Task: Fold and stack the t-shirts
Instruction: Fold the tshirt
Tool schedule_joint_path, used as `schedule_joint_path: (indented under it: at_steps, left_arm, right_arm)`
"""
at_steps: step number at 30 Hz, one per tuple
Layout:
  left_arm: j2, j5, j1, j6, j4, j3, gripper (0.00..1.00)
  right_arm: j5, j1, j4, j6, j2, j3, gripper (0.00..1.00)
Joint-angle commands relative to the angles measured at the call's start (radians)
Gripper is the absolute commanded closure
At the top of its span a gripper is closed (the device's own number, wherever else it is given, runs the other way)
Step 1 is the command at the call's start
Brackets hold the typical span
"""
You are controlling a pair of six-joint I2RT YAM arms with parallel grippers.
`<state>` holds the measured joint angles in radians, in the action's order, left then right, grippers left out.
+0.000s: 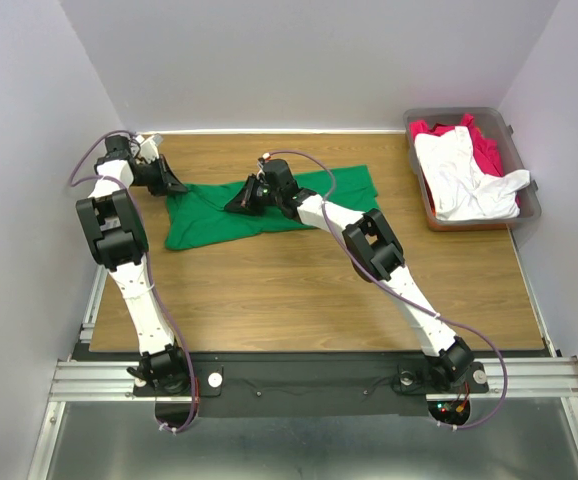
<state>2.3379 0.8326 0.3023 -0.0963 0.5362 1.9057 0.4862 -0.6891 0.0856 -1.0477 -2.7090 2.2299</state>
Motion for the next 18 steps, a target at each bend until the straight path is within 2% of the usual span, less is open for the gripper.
schedule_joint_path:
  at_steps: [1, 10, 18]
  left_arm:
    - [-0.133, -0.004, -0.003, -0.029, 0.030, 0.013, 1.00]
    - [-0.158, -0.041, -0.003, -0.128, 0.156, 0.038, 1.00]
    - [-0.236, -0.062, -0.003, -0.209, 0.251, -0.094, 1.00]
  right_arm:
    - [0.014, 0.013, 0.071, 0.000, 0.029, 0.023, 0.99]
    - [0.061, 0.072, 0.086, -0.018, 0.057, 0.004, 0.99]
    - [0.112, 0.089, 0.098, -0.021, 0.063, -0.026, 0.99]
